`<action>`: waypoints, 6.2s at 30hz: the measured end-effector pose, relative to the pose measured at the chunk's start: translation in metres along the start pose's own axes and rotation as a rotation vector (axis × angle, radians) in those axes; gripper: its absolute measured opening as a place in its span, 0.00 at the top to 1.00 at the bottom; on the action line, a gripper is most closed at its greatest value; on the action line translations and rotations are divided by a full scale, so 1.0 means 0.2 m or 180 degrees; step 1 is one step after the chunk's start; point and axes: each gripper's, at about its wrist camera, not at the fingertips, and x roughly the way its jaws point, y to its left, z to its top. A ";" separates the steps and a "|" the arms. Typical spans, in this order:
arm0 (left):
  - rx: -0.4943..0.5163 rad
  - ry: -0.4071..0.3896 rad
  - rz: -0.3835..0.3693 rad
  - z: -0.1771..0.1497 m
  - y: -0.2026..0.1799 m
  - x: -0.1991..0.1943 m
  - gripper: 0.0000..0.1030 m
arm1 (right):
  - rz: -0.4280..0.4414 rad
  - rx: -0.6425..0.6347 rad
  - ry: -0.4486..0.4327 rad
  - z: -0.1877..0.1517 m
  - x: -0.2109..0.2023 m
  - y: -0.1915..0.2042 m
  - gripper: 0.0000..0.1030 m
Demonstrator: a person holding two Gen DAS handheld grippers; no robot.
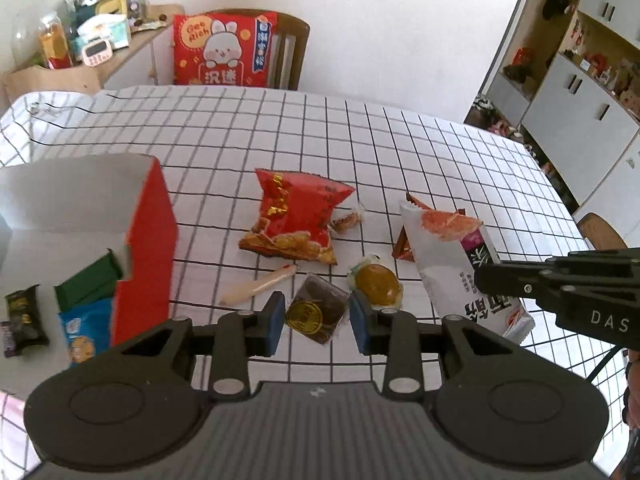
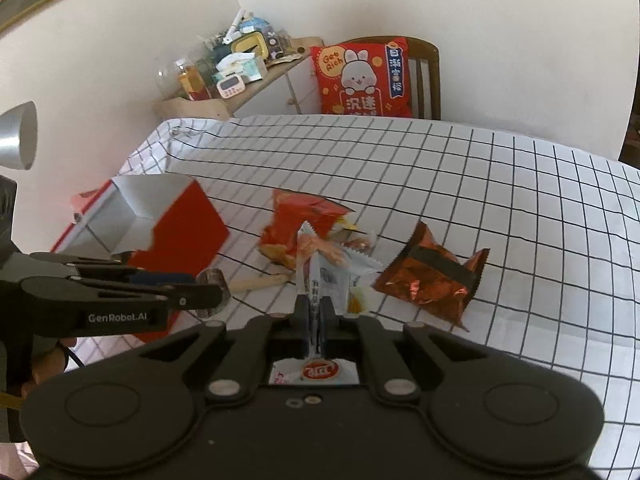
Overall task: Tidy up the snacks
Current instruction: 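Carry the brown candy and white bar with both tools over the red box, then open the left tool dropping the brown candy while the right tool drops the white bar, then withdraw both tools from the box toward the red chip bags, then grasp the red chip bag with the left tool while the right tool grasps the copper-red packet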
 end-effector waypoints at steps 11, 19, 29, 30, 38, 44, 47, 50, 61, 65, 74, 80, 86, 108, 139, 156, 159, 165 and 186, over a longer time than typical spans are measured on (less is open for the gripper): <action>-0.0131 -0.0088 0.0081 -0.01 0.15 -0.21 0.67 | 0.0184 -0.0088 -0.0085 0.05 -0.07 0.25 0.96; -0.0271 -0.0188 0.0164 0.00 0.33 -0.34 0.67 | 0.0312 -0.0168 -0.0103 0.10 -0.02 0.46 0.96; -0.0445 -0.0266 0.0313 0.01 0.60 -0.45 0.67 | 0.0445 -0.0231 -0.0095 0.17 0.11 0.74 0.96; -0.0461 -0.0263 0.0344 0.01 0.63 -0.45 0.67 | 0.0452 -0.0232 -0.0088 0.18 0.12 0.76 0.96; -0.0576 -0.0263 0.0580 0.02 0.89 -0.48 0.67 | 0.0503 -0.0262 -0.0003 0.24 0.29 0.96 0.96; -0.0657 -0.0221 0.0773 0.02 1.10 -0.45 0.67 | 0.0432 -0.0291 0.0064 0.29 0.45 1.07 0.96; -0.0707 -0.0172 0.0824 0.02 1.20 -0.43 0.67 | 0.0411 -0.0279 0.0129 0.30 0.53 1.11 0.96; -0.0696 -0.0118 0.0923 0.03 1.28 -0.38 0.67 | 0.0386 -0.0272 0.0192 0.32 0.62 1.14 0.96; -0.0698 0.0196 0.1073 0.05 1.46 -0.13 0.67 | 0.0276 -0.0352 0.0436 0.33 0.93 1.23 0.95; -0.0652 0.0318 0.1132 0.05 1.48 -0.05 0.67 | 0.0246 -0.0338 0.0540 0.32 1.03 1.24 0.96; -0.0552 0.0605 0.1149 0.03 1.46 0.08 0.67 | 0.0235 -0.0559 0.0660 0.28 1.11 1.31 0.96; -0.0599 0.0685 0.1117 0.01 1.47 0.11 0.66 | 0.0233 -0.0549 0.0701 0.27 1.11 1.31 0.87; -0.0673 0.0635 0.1069 0.00 1.47 0.09 0.65 | 0.0231 -0.0521 0.0721 0.25 1.09 1.31 0.79; -0.0614 -0.0036 0.0852 -0.03 1.26 -0.30 0.50 | 0.0328 -0.0444 0.0346 0.25 0.73 1.27 0.55; -0.0105 -0.0596 0.0324 -0.05 0.50 -0.48 0.36 | 0.0319 -0.0099 -0.0374 0.08 0.03 0.78 0.18; -0.0008 -0.0414 0.0105 0.00 0.11 -0.15 0.26 | -0.0149 0.0100 -0.0462 -0.06 -0.08 0.26 0.00; 0.0032 -0.0357 0.0140 0.04 0.06 -0.07 0.26 | -0.0278 0.0142 -0.0420 -0.06 -0.07 0.14 0.00; 0.0112 -0.0156 0.0155 0.15 -0.02 0.13 0.26 | -0.0415 0.0071 -0.0286 -0.04 0.00 -0.07 0.00; 0.0123 0.0515 0.0316 0.36 0.00 0.72 0.26 | -0.0514 0.0703 0.0180 0.01 0.49 -0.51 0.01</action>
